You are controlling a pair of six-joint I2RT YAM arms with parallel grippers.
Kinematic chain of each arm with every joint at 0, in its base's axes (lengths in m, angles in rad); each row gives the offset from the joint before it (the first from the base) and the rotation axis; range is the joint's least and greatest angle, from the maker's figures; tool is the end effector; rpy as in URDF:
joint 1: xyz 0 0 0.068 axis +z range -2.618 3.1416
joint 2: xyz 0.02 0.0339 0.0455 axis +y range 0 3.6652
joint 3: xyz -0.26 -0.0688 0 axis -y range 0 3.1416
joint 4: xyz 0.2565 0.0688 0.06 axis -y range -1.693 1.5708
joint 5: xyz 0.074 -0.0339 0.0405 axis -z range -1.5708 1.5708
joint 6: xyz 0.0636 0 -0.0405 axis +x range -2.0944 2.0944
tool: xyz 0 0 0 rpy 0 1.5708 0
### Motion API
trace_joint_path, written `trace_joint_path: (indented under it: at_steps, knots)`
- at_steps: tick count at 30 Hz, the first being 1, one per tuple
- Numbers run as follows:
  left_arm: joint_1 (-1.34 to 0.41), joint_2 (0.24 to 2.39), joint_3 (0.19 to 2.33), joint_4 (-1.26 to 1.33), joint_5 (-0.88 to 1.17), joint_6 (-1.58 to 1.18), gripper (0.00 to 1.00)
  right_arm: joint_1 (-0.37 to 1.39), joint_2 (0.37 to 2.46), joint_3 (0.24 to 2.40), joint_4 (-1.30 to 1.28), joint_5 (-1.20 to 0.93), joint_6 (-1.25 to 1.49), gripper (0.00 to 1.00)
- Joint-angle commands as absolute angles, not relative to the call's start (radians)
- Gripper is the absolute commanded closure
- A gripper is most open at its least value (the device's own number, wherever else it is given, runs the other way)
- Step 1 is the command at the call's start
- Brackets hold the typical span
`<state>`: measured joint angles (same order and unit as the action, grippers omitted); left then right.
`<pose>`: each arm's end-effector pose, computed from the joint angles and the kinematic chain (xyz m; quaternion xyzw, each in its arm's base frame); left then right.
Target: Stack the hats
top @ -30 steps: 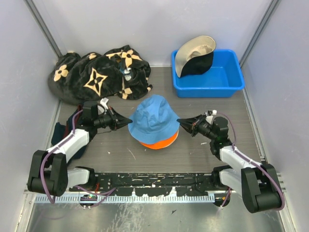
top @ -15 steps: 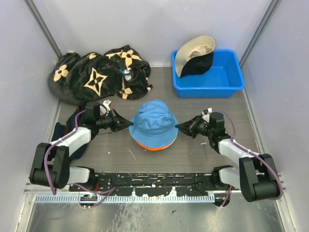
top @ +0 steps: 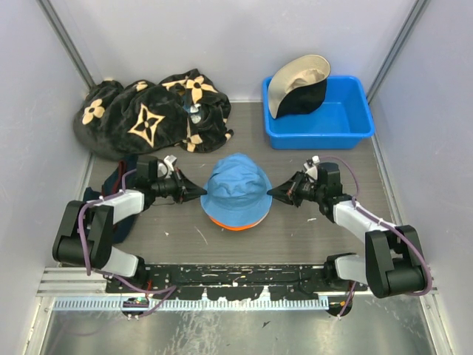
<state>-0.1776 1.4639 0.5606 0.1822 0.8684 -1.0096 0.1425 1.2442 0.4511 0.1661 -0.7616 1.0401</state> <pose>0.2715 -0.0981 0.1317 -0.1754 0.8261 -0.5269 0.0956 0.2477 0.0799 0.1487 0.2066 0.8183 0.5101 0.1658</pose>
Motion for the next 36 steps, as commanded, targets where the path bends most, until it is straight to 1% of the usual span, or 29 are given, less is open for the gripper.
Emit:
trace_joint_path:
  at_steps: [1, 3, 5, 6, 7, 9, 12, 13, 15, 16, 22, 24, 26, 29, 33, 36]
  knots:
    - [-0.164, 1.499, 0.528, 0.078, 0.737, -0.94, 1.0, 0.127, 1.254, 0.433, -0.012, -0.623, 0.938, 0.99]
    - [-0.164, 1.453, 0.527, 0.061, 0.736, -0.946, 1.0, 0.127, 1.219, 0.456, -0.053, -0.614, 0.932, 0.99]
    - [-0.164, 1.393, 0.529, 0.021, 0.722, -0.938, 1.0, 0.127, 1.19, 0.476, -0.09, -0.605, 0.914, 0.93]
    - [-0.164, 1.373, 0.531, 0.005, 0.716, -0.931, 0.97, 0.127, 1.183, 0.481, -0.102, -0.603, 0.909, 0.89]
    - [-0.164, 1.356, 0.533, -0.012, 0.71, -0.927, 0.93, 0.128, 1.178, 0.485, -0.108, -0.605, 0.904, 0.83]
    - [-0.164, 1.335, 0.535, -0.027, 0.706, -0.923, 0.87, 0.129, 1.167, 0.488, -0.119, -0.605, 0.902, 0.76]
    - [-0.163, 1.319, 0.548, -0.057, 0.7, -0.916, 0.71, 0.129, 1.144, 0.5, -0.137, -0.598, 0.901, 0.67]
    - [-0.164, 1.312, 0.552, -0.067, 0.694, -0.915, 0.65, 0.129, 1.141, 0.507, -0.146, -0.594, 0.898, 0.65]
    - [-0.164, 1.304, 0.559, -0.073, 0.689, -0.921, 0.47, 0.129, 1.135, 0.515, -0.16, -0.591, 0.891, 0.65]
    - [-0.164, 1.301, 0.564, -0.075, 0.689, -0.921, 0.45, 0.128, 1.134, 0.519, -0.169, -0.585, 0.887, 0.64]
    - [-0.159, 1.278, 0.615, -0.169, 0.651, -0.892, 0.4, 0.129, 1.104, 0.566, -0.226, -0.53, 0.87, 0.64]
    - [-0.146, 1.231, 0.63, -0.208, 0.623, -0.883, 0.39, 0.129, 1.094, 0.615, -0.276, -0.494, 0.836, 0.63]
    - [-0.121, 1.197, 0.65, -0.249, 0.597, -0.877, 0.38, 0.129, 1.089, 0.678, -0.34, -0.452, 0.801, 0.6]
    - [-0.081, 1.169, 0.695, -0.304, 0.561, -0.869, 0.37, 0.129, 1.101, 0.781, -0.401, -0.398, 0.761, 0.59]
    - [-0.066, 1.189, 0.827, -0.405, 0.492, -0.825, 0.35, 0.126, 1.136, 0.901, -0.431, -0.323, 0.748, 0.58]
    - [-0.066, 1.239, 0.933, -0.445, 0.496, -0.803, 0.35, 0.119, 1.202, 1.015, -0.432, -0.273, 0.752, 0.57]
